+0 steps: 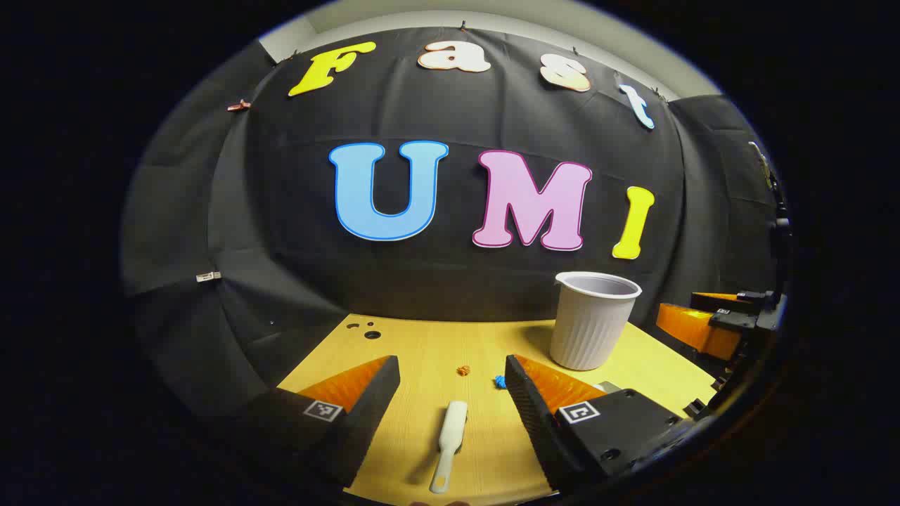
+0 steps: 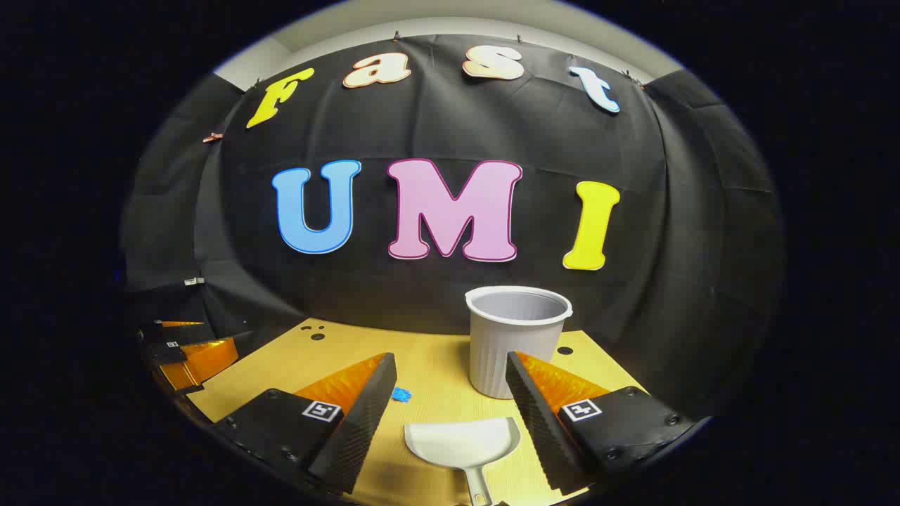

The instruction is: Pick up the small broom and dustpan from the desktop, sweep the trash into the dustpan with the broom, and then empty the trash into the garbage bin.

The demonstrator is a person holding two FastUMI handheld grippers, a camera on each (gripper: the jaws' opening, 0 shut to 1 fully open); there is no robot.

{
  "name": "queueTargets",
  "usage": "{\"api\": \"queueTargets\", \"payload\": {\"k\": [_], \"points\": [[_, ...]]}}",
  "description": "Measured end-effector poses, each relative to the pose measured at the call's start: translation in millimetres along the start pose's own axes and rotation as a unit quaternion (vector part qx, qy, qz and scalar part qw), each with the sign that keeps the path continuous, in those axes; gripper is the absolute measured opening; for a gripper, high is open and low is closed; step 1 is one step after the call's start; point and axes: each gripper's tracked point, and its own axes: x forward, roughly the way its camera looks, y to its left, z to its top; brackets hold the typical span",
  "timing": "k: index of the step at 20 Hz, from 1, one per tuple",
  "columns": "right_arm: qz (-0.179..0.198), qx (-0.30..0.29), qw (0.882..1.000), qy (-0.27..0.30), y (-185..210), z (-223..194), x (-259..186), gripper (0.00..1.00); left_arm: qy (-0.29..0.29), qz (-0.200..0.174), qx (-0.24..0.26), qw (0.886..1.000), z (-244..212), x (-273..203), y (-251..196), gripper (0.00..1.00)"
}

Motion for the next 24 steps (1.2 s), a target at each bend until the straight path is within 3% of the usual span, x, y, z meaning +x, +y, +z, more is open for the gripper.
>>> {"api": "queueTargets", "payload": {"k": [14,24], "points": [[0.048,-0.004,0.998,0.050,-3.0,-32.0,26.5,0.97,0.091,-0.002,-0.056,0.994,-53.8,36.9,-5.5,0.96],[0.044,0.024,0.993,0.108,-20.6,-70.2,37.6,0.98,0.224,-0.001,-0.060,0.973,-133.4,59.0,-1.4,0.96]]}}
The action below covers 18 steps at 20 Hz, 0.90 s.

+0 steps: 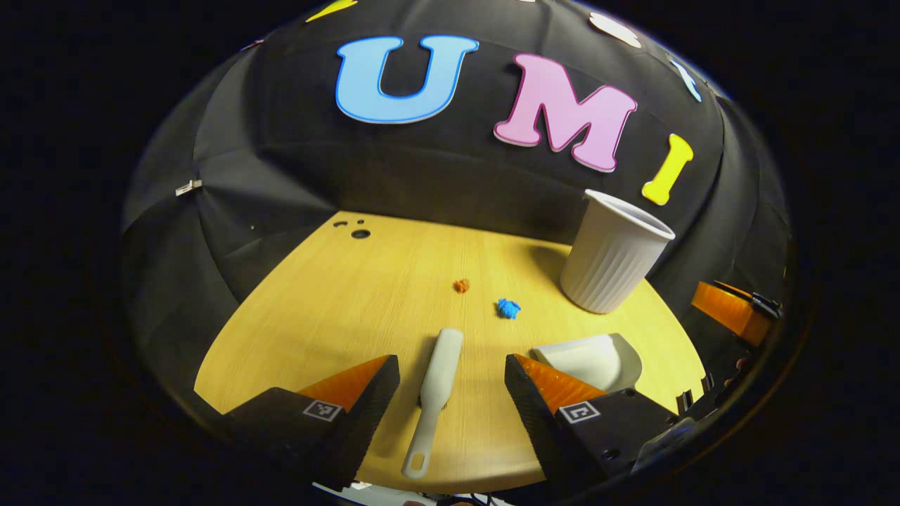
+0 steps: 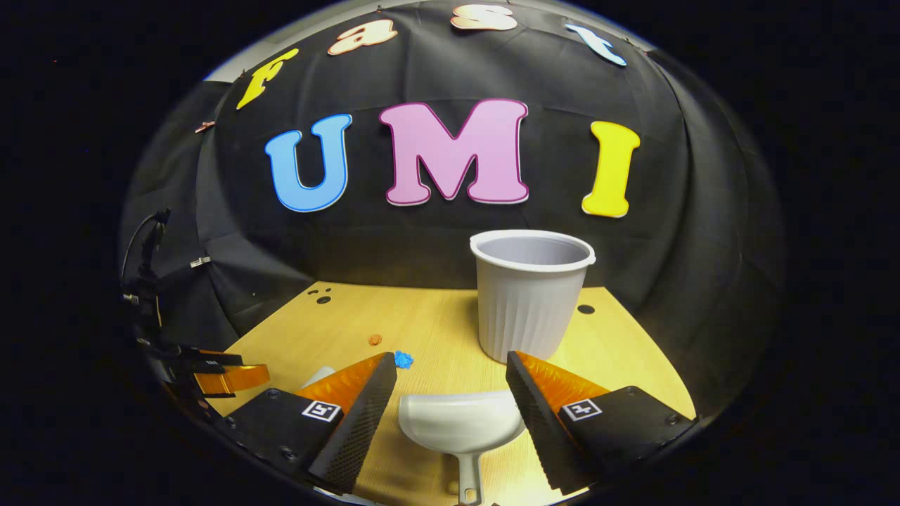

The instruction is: Pick up the small broom and dustpan from the desktop, sweep the trash into the dustpan with the broom, and then empty the trash into the garbage bin.

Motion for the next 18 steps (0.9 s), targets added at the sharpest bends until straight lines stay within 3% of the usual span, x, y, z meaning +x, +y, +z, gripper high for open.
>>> {"api": "queueTargets", "payload": {"k": [5,9,18], "points": [[0.000,0.001,1.000,0.026,-4.9,-17.8,3.6,0.97,0.077,0.013,0.013,0.997,-43.2,33.5,7.6,0.96],[0.002,-0.005,0.999,0.046,-6.0,-31.6,2.8,0.97,0.151,0.024,-0.010,0.988,-76.5,59.2,10.3,0.96],[-0.009,-0.004,0.997,0.075,-14.6,-47.2,1.4,0.97,0.234,0.040,0.030,0.971,-110.8,92.7,27.5,0.95]]}}
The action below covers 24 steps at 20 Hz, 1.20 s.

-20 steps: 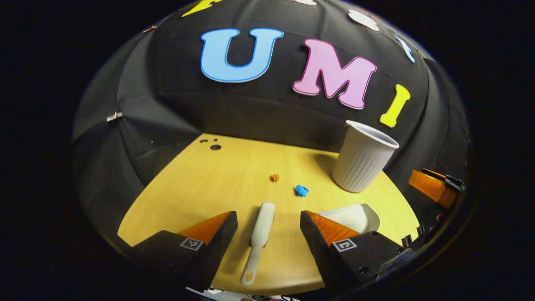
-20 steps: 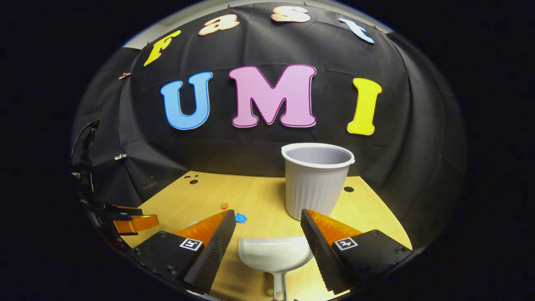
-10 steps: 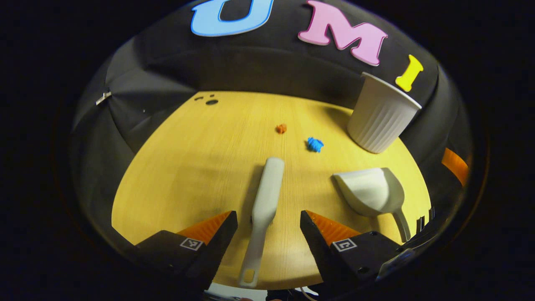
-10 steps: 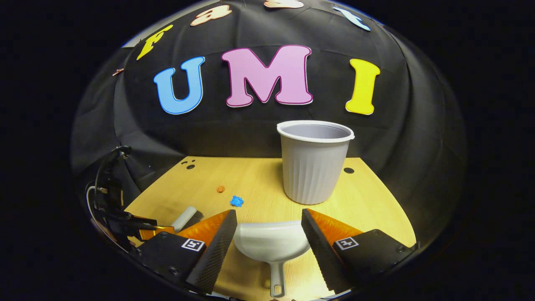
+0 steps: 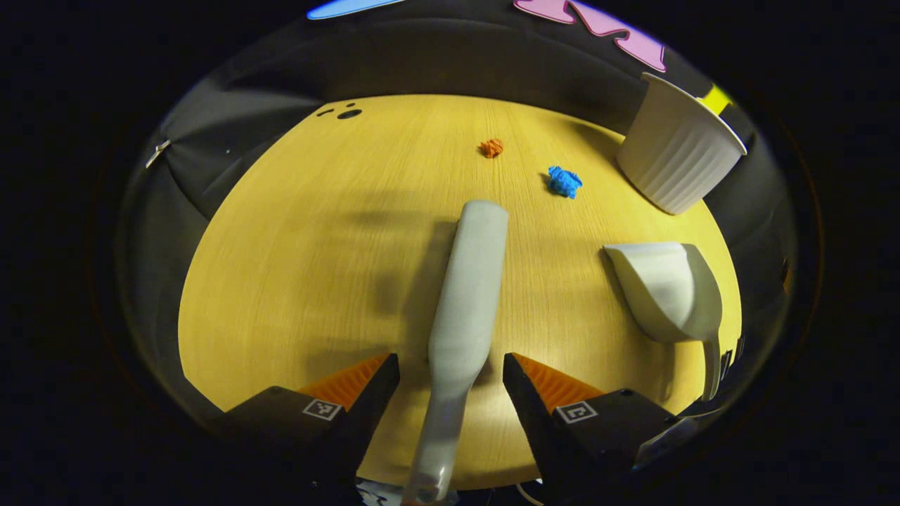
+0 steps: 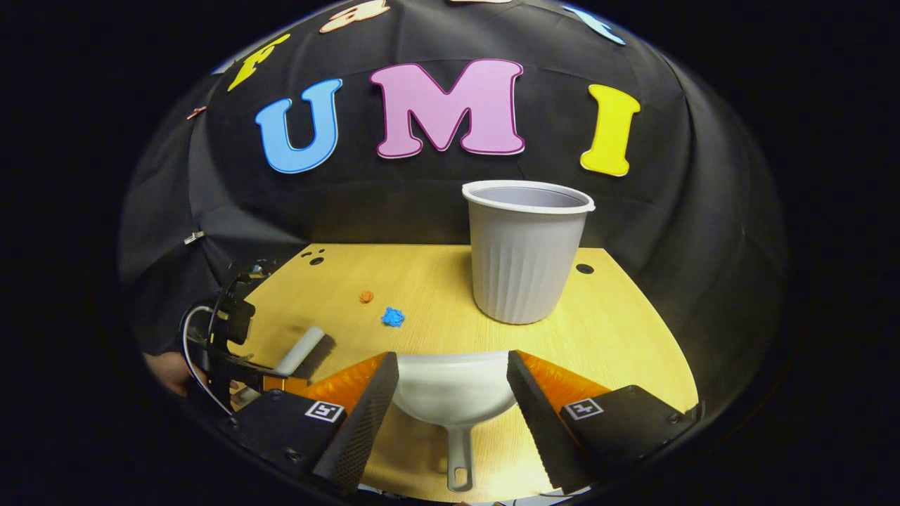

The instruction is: Pick up the small broom and dustpan from the desktop, sweep the trash into the dustpan with the broom, and then empty the trash into the garbage bin.

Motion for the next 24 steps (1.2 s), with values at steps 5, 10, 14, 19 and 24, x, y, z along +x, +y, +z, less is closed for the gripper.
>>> {"api": "queueTargets", "payload": {"k": [5,10,14,19,24], "points": [[-0.008,0.008,1.000,0.021,-3.6,-14.0,-3.1,0.97,0.001,0.012,0.047,0.999,2.7,12.3,-4.1,0.89],[-0.011,0.013,0.999,0.046,-4.0,-29.3,-3.6,0.97,0.000,0.004,0.062,0.998,4.0,15.6,-9.8,0.72],[-0.013,0.022,0.997,0.071,-4.1,-44.3,-4.6,0.97,-0.007,0.004,0.058,0.998,5.9,18.1,-8.8,0.42],[-0.003,0.039,0.992,0.122,0.2,-72.8,-7.5,0.99,-0.024,-0.007,0.065,0.998,6.3,15.6,-6.1,0.32],[-0.010,0.065,0.985,0.158,-1.9,-94.9,-5.6,0.99,-0.074,-0.005,0.055,0.996,4.9,-8.0,9.6,0.26]]}}
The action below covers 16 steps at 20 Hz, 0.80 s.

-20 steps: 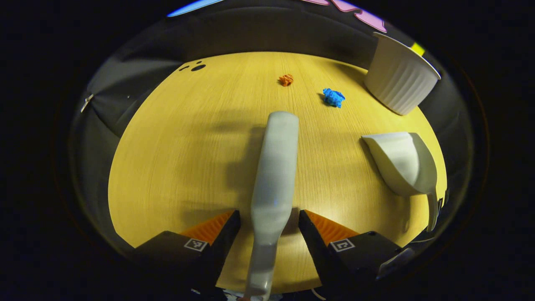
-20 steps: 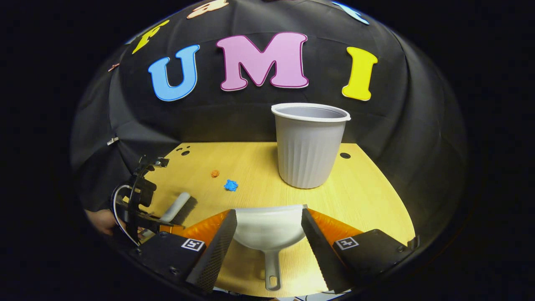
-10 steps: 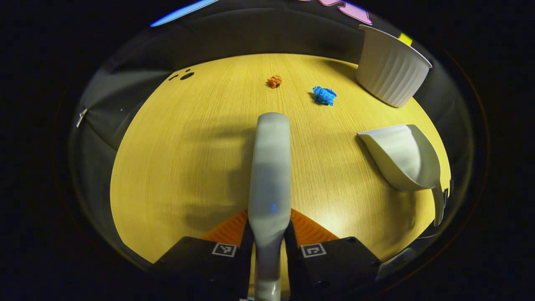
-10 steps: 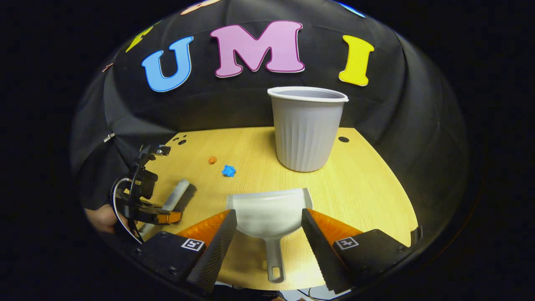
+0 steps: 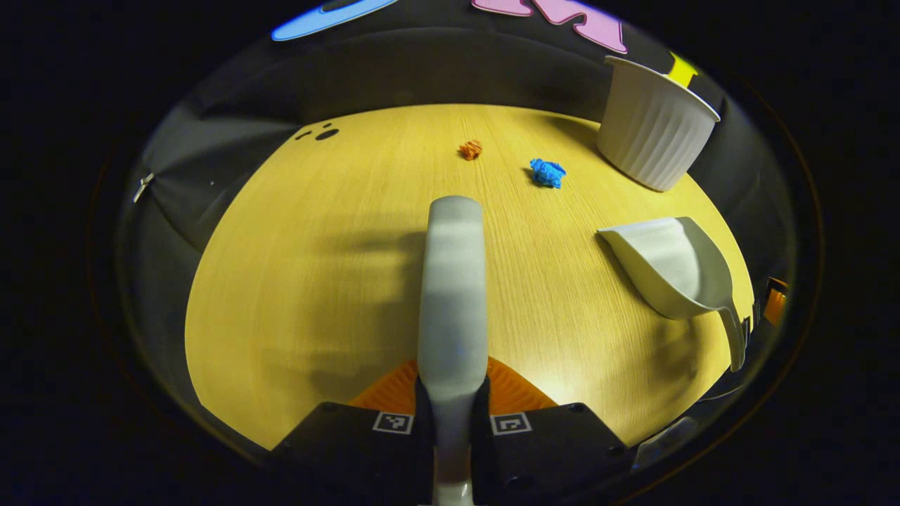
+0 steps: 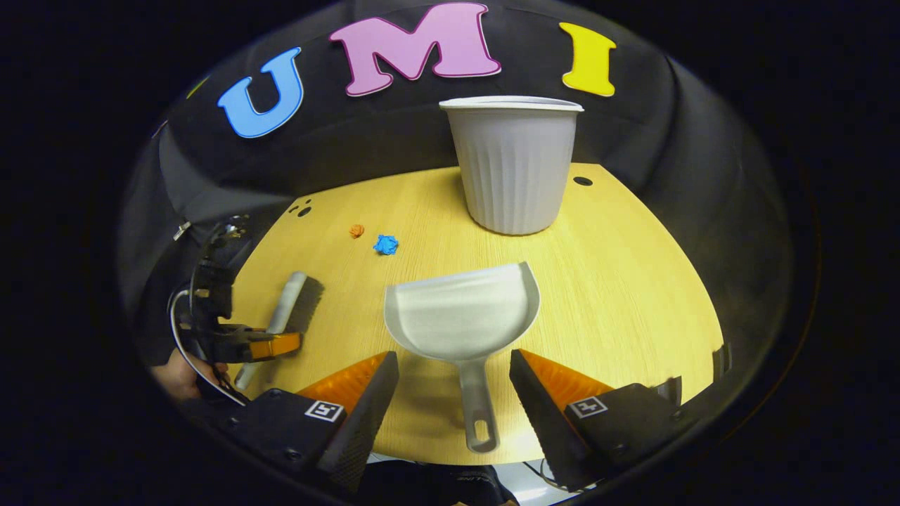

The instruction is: Pick up the small broom and dustpan from the desktop, sweep the trash into the dustpan with the broom, and then empty the trash into the garbage bin.

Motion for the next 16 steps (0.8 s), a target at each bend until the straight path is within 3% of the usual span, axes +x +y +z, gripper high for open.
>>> {"api": "queueTargets", "payload": {"k": [7,16], "points": [[-0.038,0.007,0.996,0.083,-19.4,-39.4,45.6,0.99,-0.067,-0.009,0.001,0.998,9.6,-63.3,10.7,0.24],[-0.053,-0.013,0.985,0.165,-26.9,-65.0,92.0,0.99,-0.062,0.020,-0.039,0.997,-4.4,-86.2,31.7,0.24]]}}
